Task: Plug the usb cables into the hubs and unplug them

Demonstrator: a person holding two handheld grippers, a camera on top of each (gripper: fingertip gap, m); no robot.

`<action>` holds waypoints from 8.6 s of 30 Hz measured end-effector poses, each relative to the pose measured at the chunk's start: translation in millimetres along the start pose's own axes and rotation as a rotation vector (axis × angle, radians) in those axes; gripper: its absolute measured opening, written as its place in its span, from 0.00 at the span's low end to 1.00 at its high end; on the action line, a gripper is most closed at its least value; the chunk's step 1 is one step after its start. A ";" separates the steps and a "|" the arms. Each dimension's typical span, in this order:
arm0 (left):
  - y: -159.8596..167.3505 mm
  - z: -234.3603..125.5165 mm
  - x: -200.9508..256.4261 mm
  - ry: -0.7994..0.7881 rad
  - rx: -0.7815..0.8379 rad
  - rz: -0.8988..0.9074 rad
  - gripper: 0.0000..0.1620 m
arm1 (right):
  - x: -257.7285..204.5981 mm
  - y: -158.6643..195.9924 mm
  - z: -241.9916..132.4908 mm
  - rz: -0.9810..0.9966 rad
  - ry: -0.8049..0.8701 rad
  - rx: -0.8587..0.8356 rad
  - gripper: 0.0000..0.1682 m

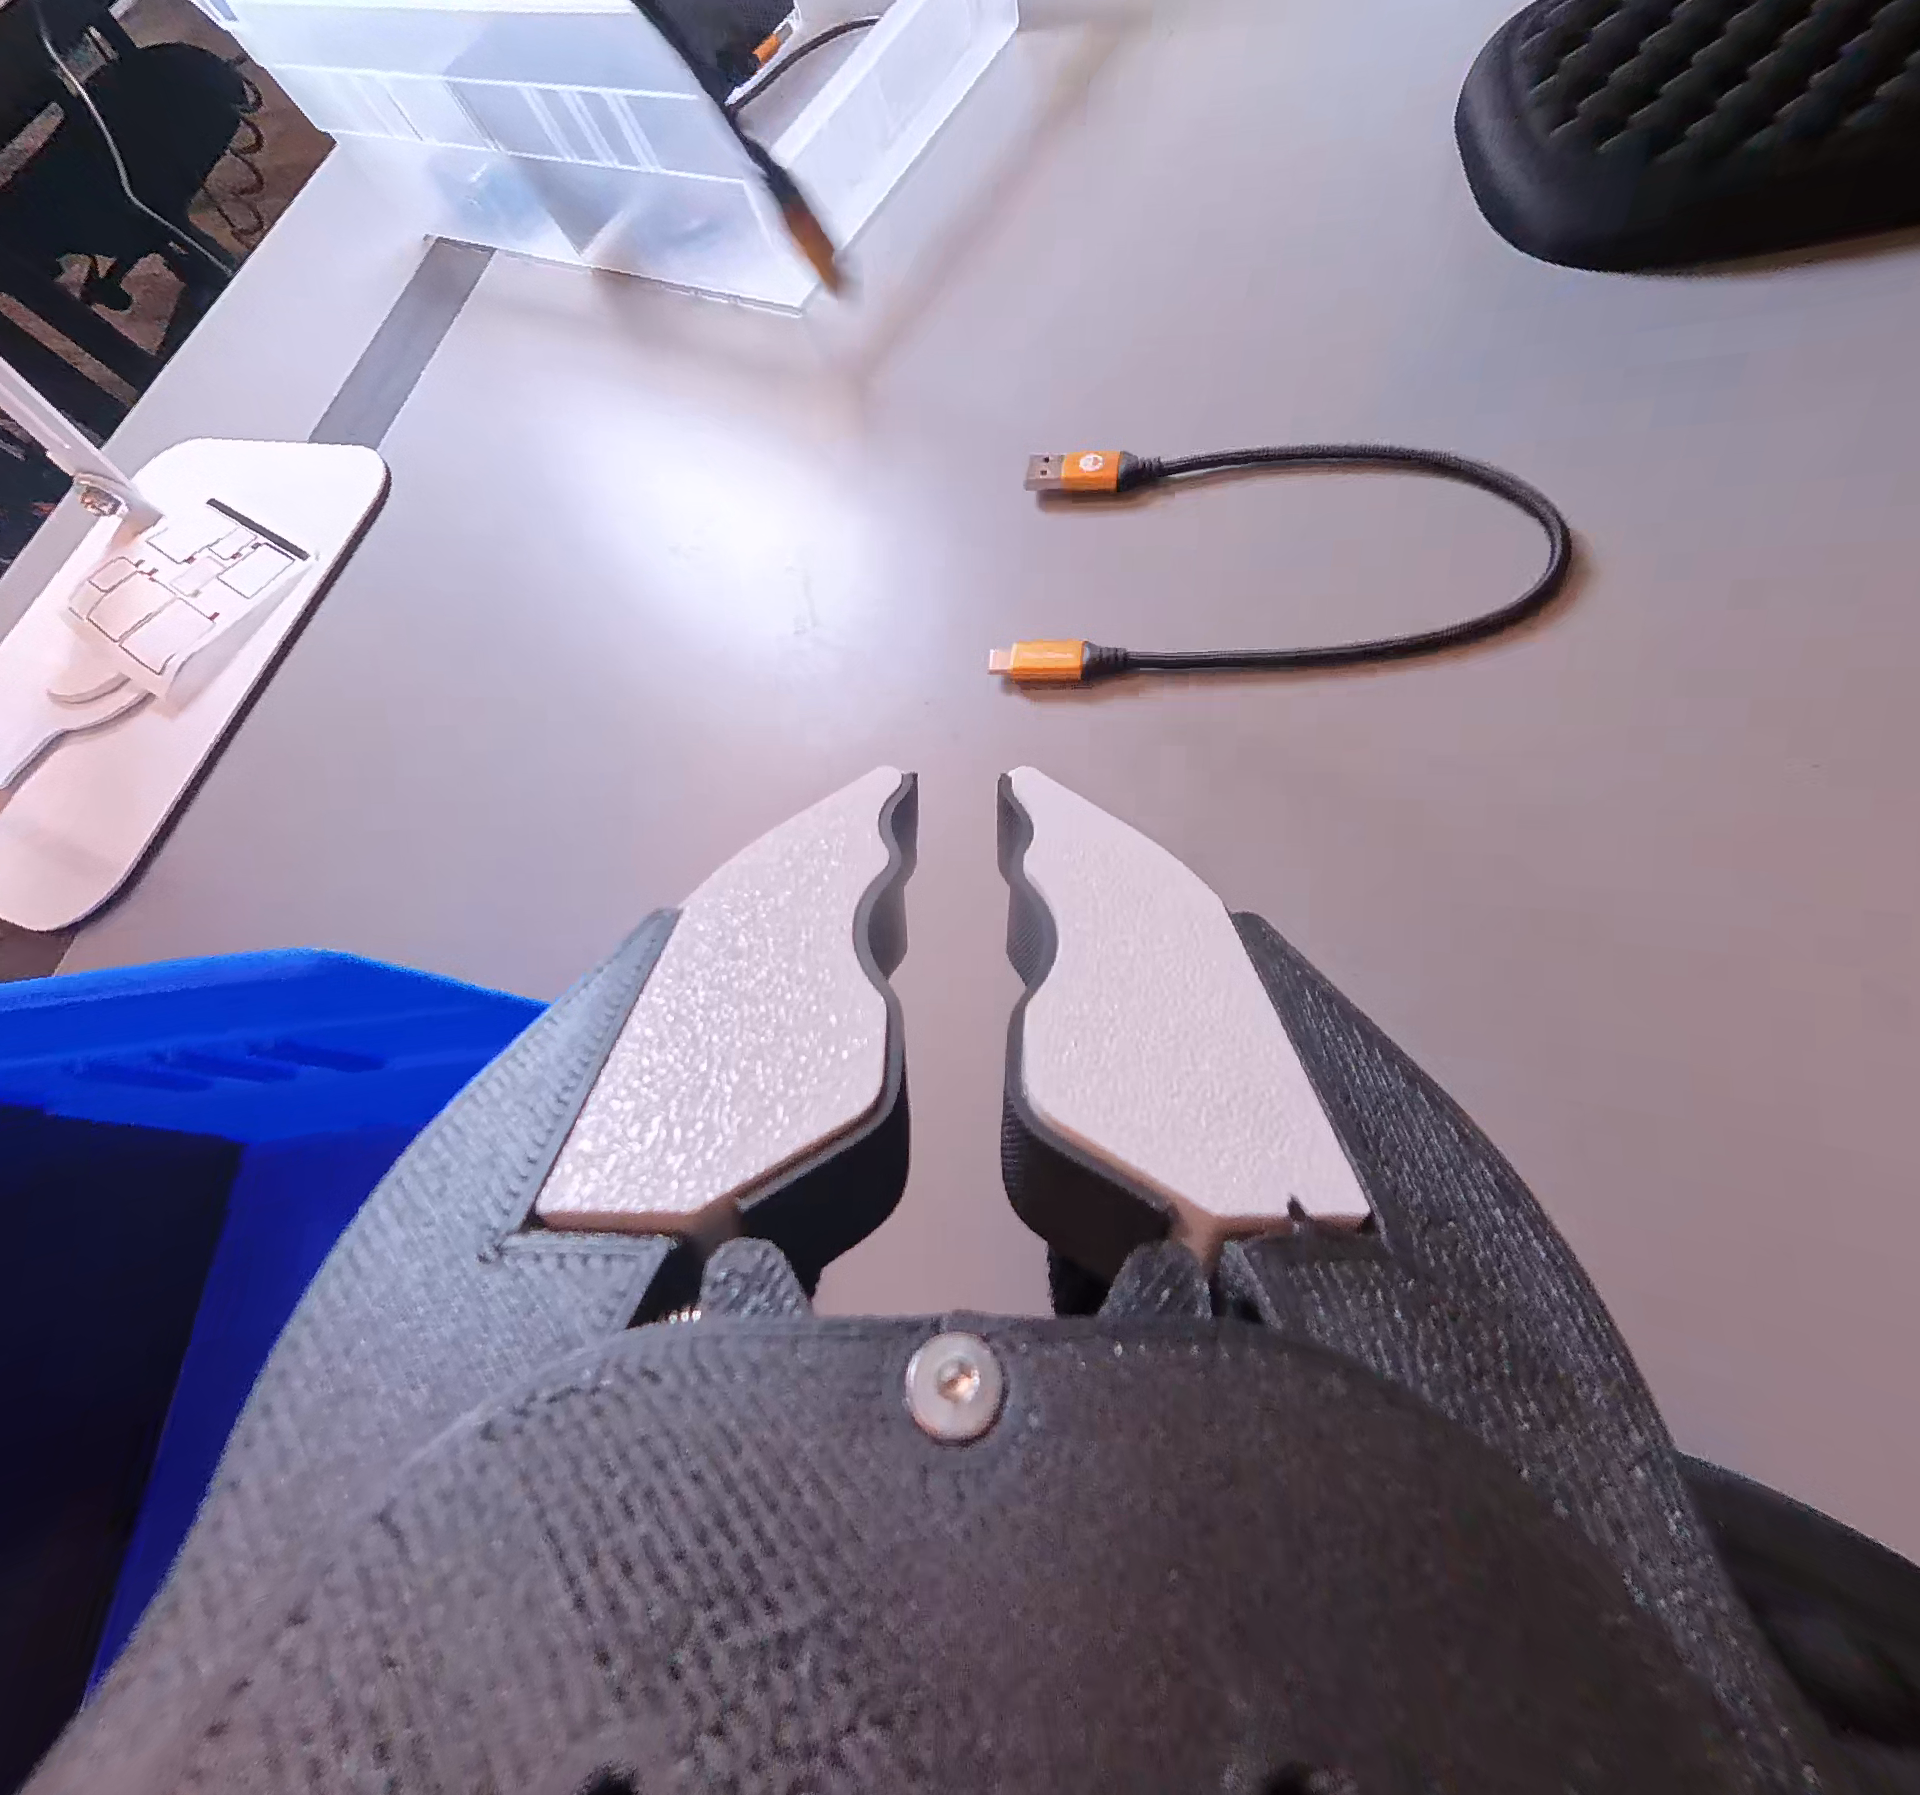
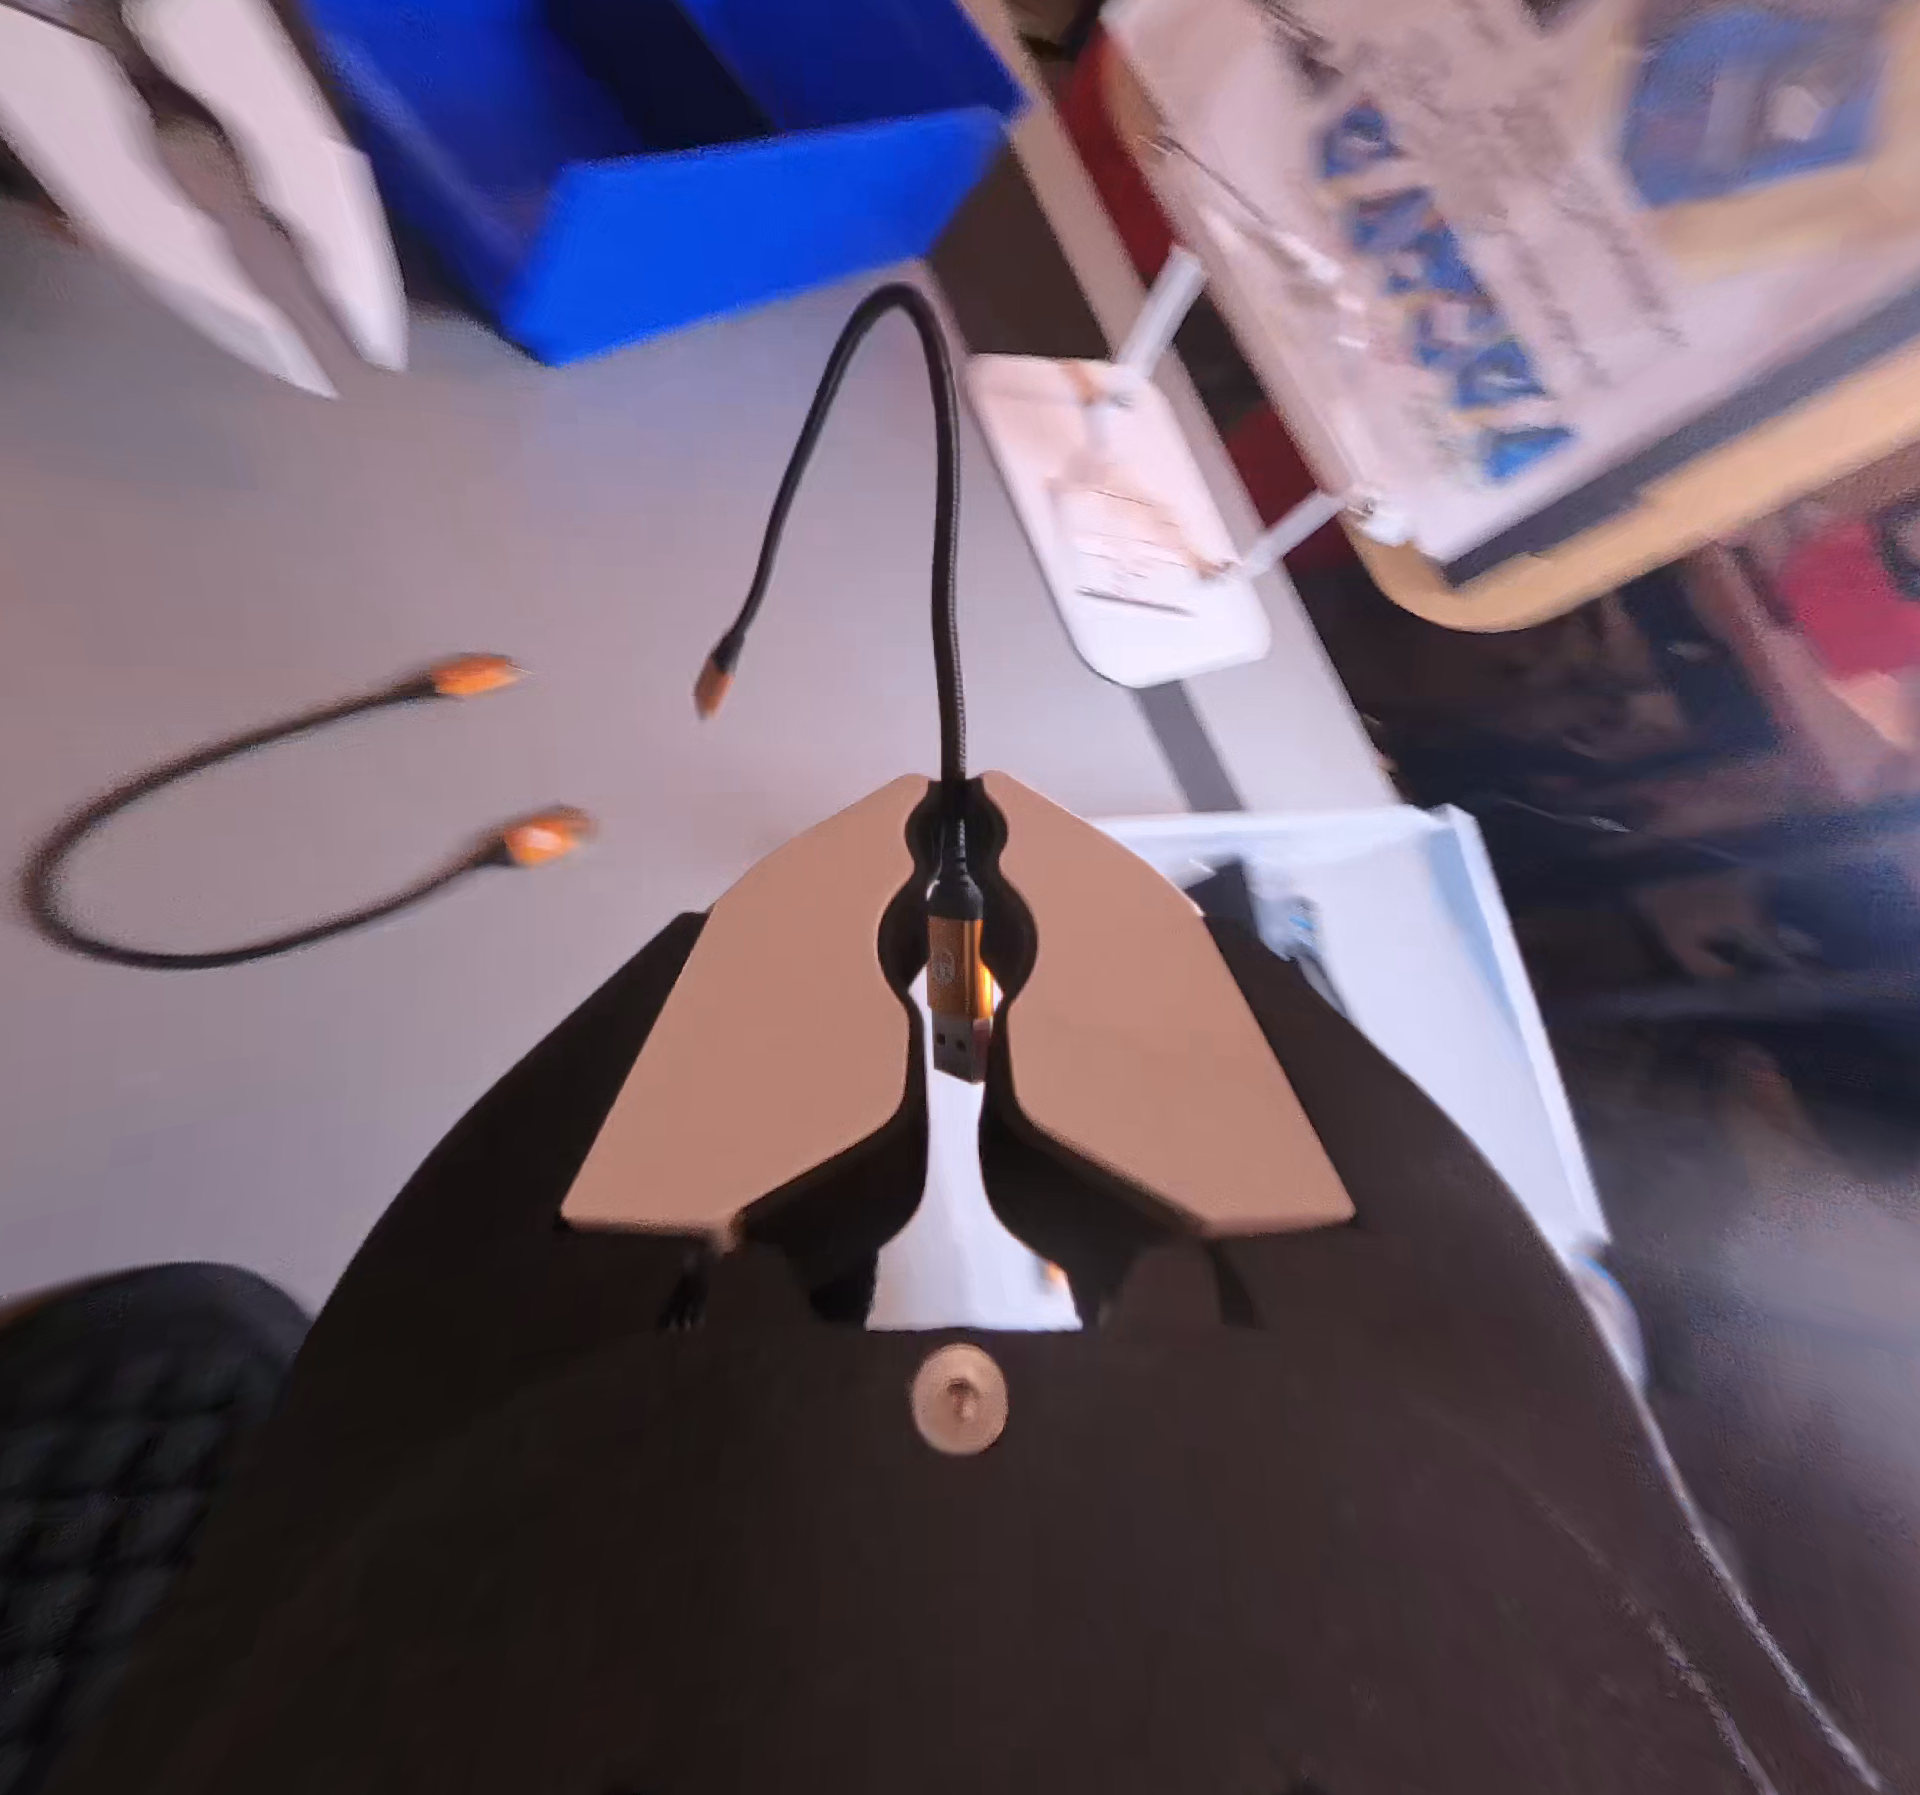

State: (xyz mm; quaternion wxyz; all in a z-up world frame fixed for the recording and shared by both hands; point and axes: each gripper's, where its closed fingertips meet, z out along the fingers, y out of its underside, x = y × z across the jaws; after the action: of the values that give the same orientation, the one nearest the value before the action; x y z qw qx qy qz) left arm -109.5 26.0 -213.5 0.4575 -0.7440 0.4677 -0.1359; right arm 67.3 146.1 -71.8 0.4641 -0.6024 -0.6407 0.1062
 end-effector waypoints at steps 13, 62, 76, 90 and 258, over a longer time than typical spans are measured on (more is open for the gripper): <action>7.2 5.1 1.8 0.016 -0.025 -0.008 0.09 | 141.7 179.0 -10.6 0.034 0.375 -0.726 0.03; 20.0 19.1 19.9 0.082 -0.095 0.020 0.09 | -236.3 101.7 61.7 -0.552 -0.970 -0.283 0.07; 19.3 16.0 20.3 0.081 -0.087 0.028 0.09 | -150.5 15.7 12.7 -0.255 -0.748 0.059 0.02; 11.1 11.4 11.4 0.037 -0.043 0.019 0.09 | 62.2 132.0 39.8 0.061 -0.279 -0.358 0.03; 148.7 -211.6 -4.1 -0.386 -0.270 -0.320 0.30 | -17.5 221.9 -61.4 -0.142 0.200 -0.450 0.29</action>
State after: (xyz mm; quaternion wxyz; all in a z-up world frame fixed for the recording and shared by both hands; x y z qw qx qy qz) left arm -330.0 -109.2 -217.5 0.4075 -0.8746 0.2626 0.0012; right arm 258.4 160.8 -200.7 0.3858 -0.6513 -0.6400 -0.1318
